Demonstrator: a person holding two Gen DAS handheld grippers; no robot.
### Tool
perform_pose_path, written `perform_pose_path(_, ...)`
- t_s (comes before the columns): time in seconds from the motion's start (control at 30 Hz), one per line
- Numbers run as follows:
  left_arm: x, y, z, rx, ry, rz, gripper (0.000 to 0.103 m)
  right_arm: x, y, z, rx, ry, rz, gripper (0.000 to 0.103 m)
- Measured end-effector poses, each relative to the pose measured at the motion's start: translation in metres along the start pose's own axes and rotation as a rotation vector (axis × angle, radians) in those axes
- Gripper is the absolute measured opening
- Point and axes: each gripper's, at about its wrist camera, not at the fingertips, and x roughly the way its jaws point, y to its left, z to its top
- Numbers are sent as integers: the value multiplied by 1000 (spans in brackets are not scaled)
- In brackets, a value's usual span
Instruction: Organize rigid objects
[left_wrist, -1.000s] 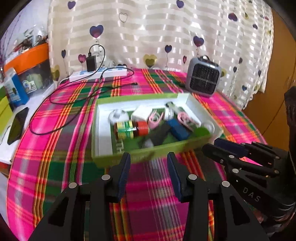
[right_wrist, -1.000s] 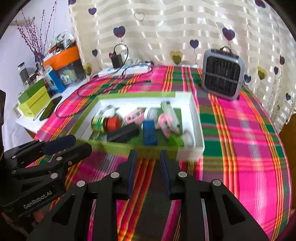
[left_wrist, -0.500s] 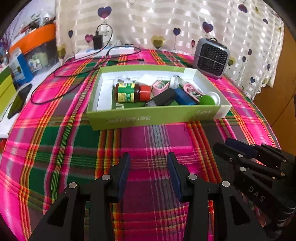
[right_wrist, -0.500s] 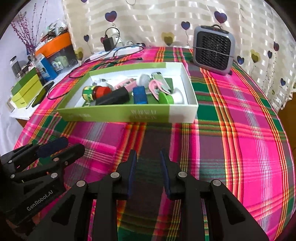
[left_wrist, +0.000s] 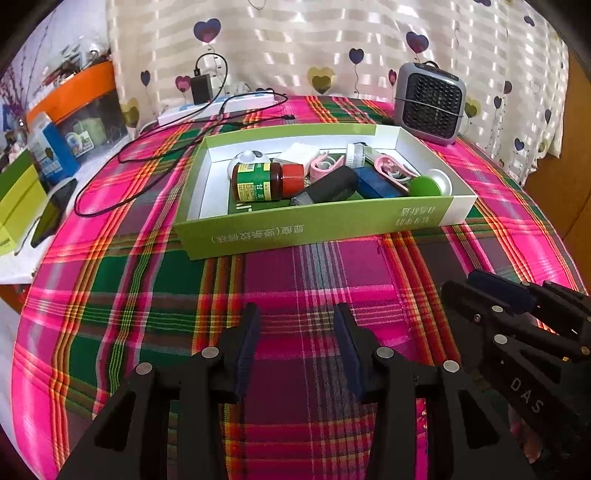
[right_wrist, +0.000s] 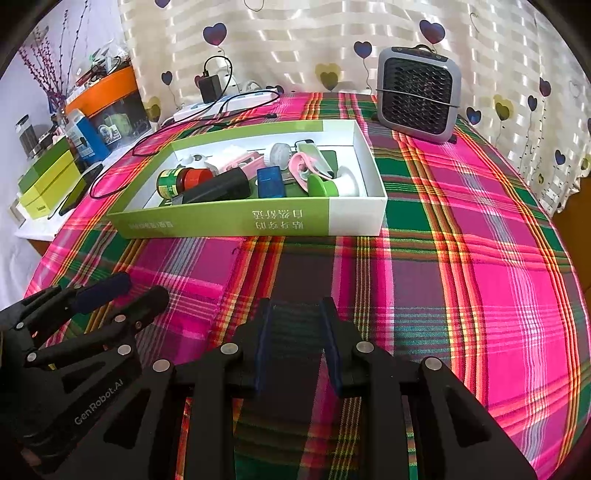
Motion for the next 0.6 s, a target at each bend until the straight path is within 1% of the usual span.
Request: perform_pose_path(0.6,1,-2,0,1,-2,4,41,0,-1,0,2,0,3,27)
